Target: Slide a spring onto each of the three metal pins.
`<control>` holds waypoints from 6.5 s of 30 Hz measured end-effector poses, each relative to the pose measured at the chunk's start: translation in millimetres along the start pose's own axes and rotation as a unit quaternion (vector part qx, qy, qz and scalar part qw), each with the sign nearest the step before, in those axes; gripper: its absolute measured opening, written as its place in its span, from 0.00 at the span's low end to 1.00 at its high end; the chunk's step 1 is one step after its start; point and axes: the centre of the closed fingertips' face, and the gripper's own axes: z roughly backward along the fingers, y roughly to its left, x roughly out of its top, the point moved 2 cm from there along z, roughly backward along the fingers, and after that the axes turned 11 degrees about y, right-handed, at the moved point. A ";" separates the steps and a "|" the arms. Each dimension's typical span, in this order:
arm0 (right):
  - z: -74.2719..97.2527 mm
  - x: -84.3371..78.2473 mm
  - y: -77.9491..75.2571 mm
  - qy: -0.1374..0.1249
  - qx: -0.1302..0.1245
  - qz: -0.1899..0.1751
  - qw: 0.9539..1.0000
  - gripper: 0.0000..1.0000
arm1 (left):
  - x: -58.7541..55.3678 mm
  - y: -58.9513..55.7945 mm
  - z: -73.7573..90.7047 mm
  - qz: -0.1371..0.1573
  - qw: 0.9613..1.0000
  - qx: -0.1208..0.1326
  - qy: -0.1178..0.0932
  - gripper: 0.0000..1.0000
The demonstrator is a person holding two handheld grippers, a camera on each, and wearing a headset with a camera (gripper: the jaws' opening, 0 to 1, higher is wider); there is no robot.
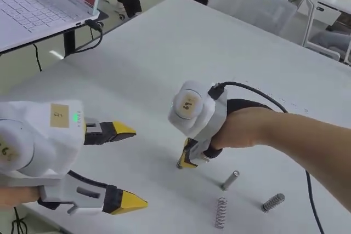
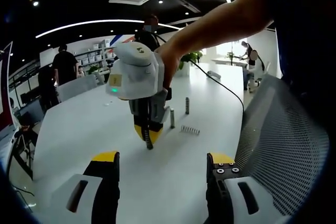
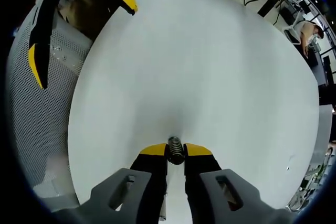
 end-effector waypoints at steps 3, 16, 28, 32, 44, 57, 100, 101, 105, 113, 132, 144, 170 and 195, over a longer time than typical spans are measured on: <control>-2.5 -1.2 2.2 0.000 -0.003 0.007 1.000 0.10 | 1.0 0.3 -1.0 0.000 1.000 0.000 0.000 0.63; 14.3 -7.2 -1.7 -0.026 -0.010 -0.023 0.999 0.18 | 1.5 -1.5 -3.3 0.000 1.000 -0.006 0.004 0.63; 62.7 -22.4 0.7 -0.109 -0.040 -0.085 0.990 0.18 | 8.9 -4.1 -6.8 -0.008 1.000 -0.016 0.006 0.63; 75.9 -31.8 8.8 -0.131 -0.048 -0.106 0.985 0.18 | 9.9 -5.5 -7.8 -0.010 1.000 -0.018 0.008 0.63; 88.6 -65.0 46.8 -0.171 -0.054 -0.183 0.967 0.17 | 21.3 -14.3 -14.8 -0.016 0.999 -0.033 0.007 0.63; 61.2 -102.8 78.0 -0.186 -0.021 -0.291 0.938 0.17 | 27.9 -22.7 -19.9 -0.030 0.998 -0.049 0.016 0.62; -7.0 -101.9 81.9 -0.076 -0.012 -0.373 0.925 0.08 | 25.7 -27.7 -25.7 -0.037 0.997 -0.065 0.019 0.58; -6.5 -101.5 82.3 -0.077 -0.011 -0.368 0.927 0.08 | 25.9 -28.5 -26.4 -0.038 0.997 -0.067 0.019 0.58; 2.6 -95.9 82.2 -0.101 -0.006 -0.362 0.927 0.08 | 26.7 -30.4 -28.2 -0.037 0.996 -0.074 0.019 0.57; 35.3 -76.8 91.6 -0.160 0.027 -0.310 0.937 0.08 | 34.3 -31.6 -31.0 -0.023 0.995 -0.100 0.001 0.46; 85.2 -52.2 108.2 -0.191 0.035 -0.183 0.964 0.08 | 57.8 -62.2 -47.8 -0.043 0.983 -0.180 -0.007 0.30; 97.3 -42.9 116.1 -0.195 0.033 -0.128 0.972 0.08 | 60.6 -70.1 -47.9 -0.048 0.978 -0.200 -0.021 0.17; 107.4 -41.1 116.3 -0.205 0.016 -0.093 0.974 0.09 | 60.2 -73.8 -47.1 -0.037 0.975 -0.217 -0.015 0.02; 158.9 -61.9 115.0 -0.455 0.144 -0.210 0.853 0.13 | 91.8 -74.1 -18.0 -0.005 0.966 -0.240 -0.092 0.02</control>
